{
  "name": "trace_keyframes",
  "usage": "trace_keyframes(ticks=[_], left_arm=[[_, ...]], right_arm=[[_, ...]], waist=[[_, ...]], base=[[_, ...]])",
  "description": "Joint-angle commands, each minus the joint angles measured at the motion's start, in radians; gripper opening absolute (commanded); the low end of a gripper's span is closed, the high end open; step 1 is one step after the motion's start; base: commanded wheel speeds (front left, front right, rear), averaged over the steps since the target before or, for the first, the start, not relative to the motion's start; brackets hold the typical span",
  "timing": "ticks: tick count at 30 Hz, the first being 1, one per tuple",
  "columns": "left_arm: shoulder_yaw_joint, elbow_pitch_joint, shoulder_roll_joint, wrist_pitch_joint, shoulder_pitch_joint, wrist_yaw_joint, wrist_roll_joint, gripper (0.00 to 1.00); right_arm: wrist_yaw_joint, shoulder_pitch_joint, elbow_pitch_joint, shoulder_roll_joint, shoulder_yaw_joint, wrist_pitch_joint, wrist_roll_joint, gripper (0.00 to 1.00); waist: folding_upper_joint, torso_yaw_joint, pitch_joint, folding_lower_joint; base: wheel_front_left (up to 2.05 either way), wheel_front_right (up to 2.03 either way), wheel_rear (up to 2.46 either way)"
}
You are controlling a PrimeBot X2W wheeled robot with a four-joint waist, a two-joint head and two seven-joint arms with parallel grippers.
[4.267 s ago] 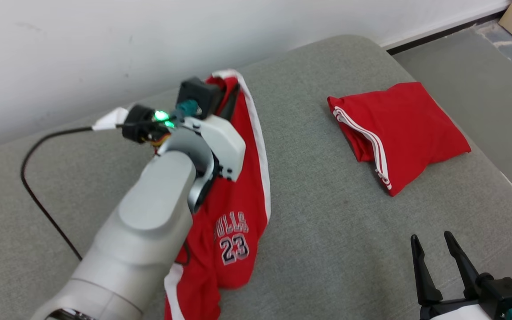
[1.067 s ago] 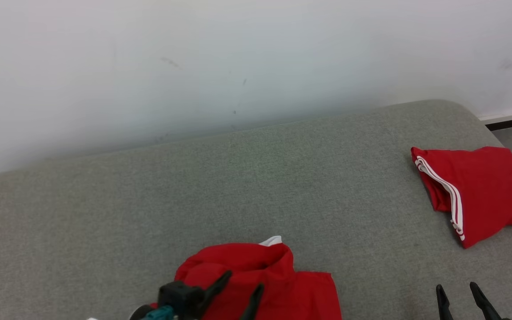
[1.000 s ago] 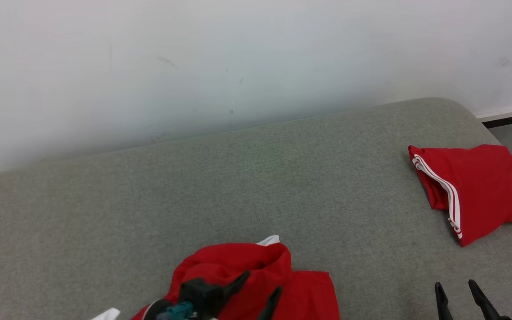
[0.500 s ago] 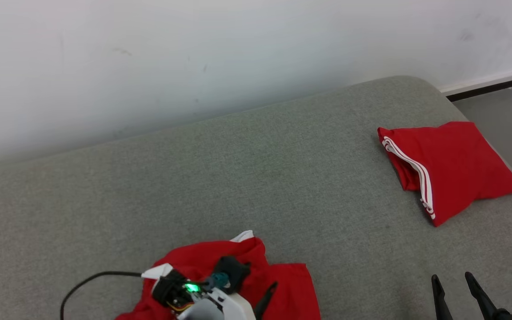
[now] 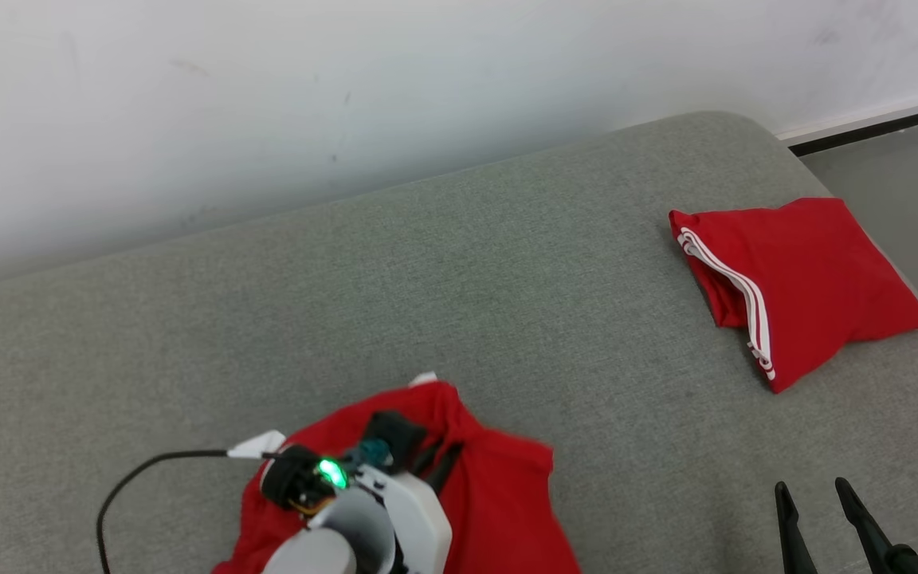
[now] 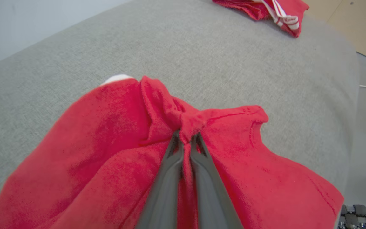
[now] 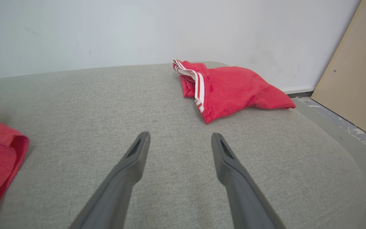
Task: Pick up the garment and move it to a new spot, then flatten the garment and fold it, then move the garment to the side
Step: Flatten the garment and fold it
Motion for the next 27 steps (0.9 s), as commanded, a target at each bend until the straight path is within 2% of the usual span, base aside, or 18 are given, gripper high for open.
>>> trace_keyframes(ticks=[1, 5, 11, 16, 17, 18, 19, 23, 27], left_arm=[[0.017, -0.012, 0.0, -0.017, -0.022, 0.01, -0.019, 0.0], [0.062, -0.019, 0.0, -0.052, -0.047, 0.048, -0.032, 0.0], [0.088, 0.066, 0.0, -0.069, -0.107, 0.061, -0.035, 0.0], [0.099, 0.166, -0.019, -0.129, -0.154, 0.082, -0.026, 0.0], [0.101, 0.181, -0.025, -0.146, -0.161, 0.083, -0.028, 0.15], [0.1, 0.196, -0.028, -0.164, -0.167, 0.082, -0.027, 0.55], [0.101, 0.207, -0.032, -0.185, -0.17, 0.08, -0.028, 1.0], [0.115, 0.224, -0.053, -0.275, -0.175, 0.077, -0.049, 1.0], [0.133, 0.175, -0.068, -0.359, -0.133, 0.07, -0.079, 1.0]], right_arm=[[-0.003, 0.003, -0.002, 0.001, -0.002, 0.001, 0.005, 1.0], [-0.003, -0.004, 0.0, 0.003, 0.003, 0.001, 0.003, 1.0], [-0.003, -0.026, 0.002, 0.004, 0.013, 0.001, 0.005, 1.0], [-0.003, -0.034, 0.01, 0.004, 0.015, 0.001, 0.002, 1.0], [-0.003, -0.035, 0.011, 0.004, 0.015, 0.001, 0.002, 1.0], [-0.003, -0.035, 0.012, 0.004, 0.013, 0.001, 0.001, 1.0], [-0.003, -0.034, 0.013, 0.004, 0.011, 0.001, 0.001, 1.0], [-0.003, -0.021, 0.013, -0.001, -0.005, 0.001, -0.005, 1.0], [-0.003, -0.005, -0.005, -0.009, -0.022, 0.001, -0.013, 1.0]], waist=[[-0.0001, 0.002, 0.002, 0.0], [-0.0001, 0.007, 0.01, 0.0], [-0.0001, 0.003, 0.031, 0.0], [-0.0001, -0.002, 0.044, 0.0], [-0.0001, -0.002, 0.046, 0.0], [-0.0001, -0.002, 0.046, 0.0], [-0.0001, -0.001, 0.046, 0.0], [-0.0001, 0.016, 0.031, 0.0], [-0.0001, 0.044, -0.003, 0.0]], base=[[0.0, 0.0, 0.0], [0.0, 0.0, 0.0], [0.0, 0.0, 0.0], [0.0, 0.0, 0.0], [0.0, 0.0, 0.0], [0.0, 0.0, 0.0], [0.0, 0.0, 0.0], [0.0, 0.0, 0.0], [0.0, 0.0, 0.0]])
